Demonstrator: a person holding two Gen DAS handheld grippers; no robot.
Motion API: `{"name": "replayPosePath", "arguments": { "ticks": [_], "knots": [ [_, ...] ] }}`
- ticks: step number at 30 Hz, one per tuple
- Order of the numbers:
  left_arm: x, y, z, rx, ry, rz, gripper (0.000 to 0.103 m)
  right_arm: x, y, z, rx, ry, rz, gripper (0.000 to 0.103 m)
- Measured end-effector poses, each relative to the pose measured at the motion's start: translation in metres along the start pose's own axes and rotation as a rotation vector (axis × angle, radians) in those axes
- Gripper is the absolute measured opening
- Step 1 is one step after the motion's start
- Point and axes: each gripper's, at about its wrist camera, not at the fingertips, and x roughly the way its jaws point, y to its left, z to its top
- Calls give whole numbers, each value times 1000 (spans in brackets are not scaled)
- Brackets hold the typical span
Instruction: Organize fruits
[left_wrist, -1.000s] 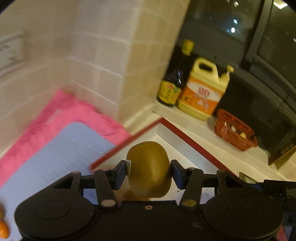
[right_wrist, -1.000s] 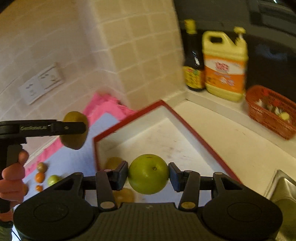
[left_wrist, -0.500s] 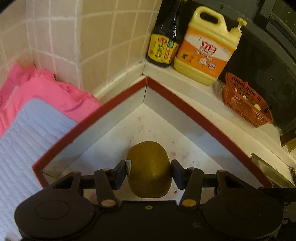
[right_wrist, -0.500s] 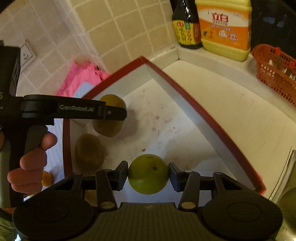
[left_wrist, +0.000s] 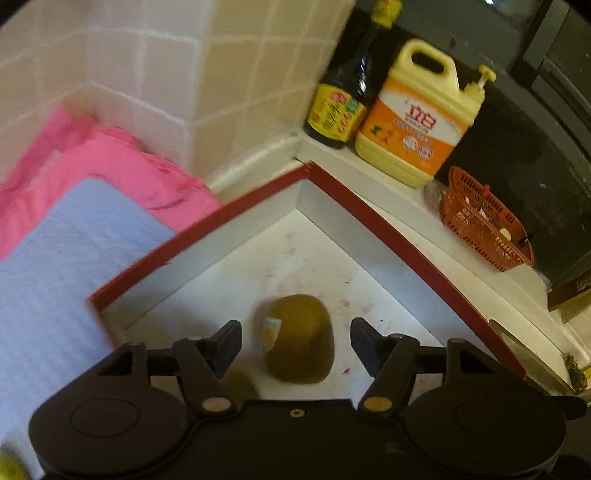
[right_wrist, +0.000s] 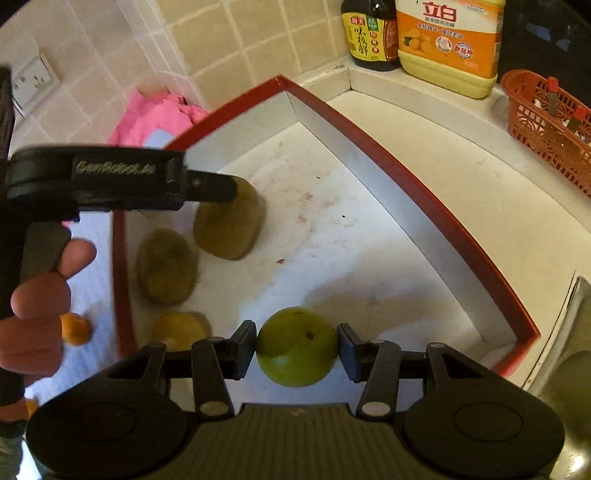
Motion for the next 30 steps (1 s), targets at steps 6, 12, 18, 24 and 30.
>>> {"name": "replayPosePath", "arguments": {
  "ticks": [6, 12, 18, 24, 30],
  "knots": [
    [-74, 27, -40, -40, -111, 57, 77, -36, 8, -4, 3, -71, 38, 61],
    [-168, 64, -106, -149, -208, 184, 78, -47, 48, 3, -41, -119, 149, 73],
    [-254, 116, -174, -292, -287, 333, 79, -35, 126, 0, -135, -79, 312, 76],
    [-311, 149, -236, -416, -339, 442, 79, -27, 209, -20, -271, -14, 420, 79],
    [-349, 174, -287, -521, -379, 509, 79, -33, 250, -37, -332, 21, 468, 79]
  ]
}}
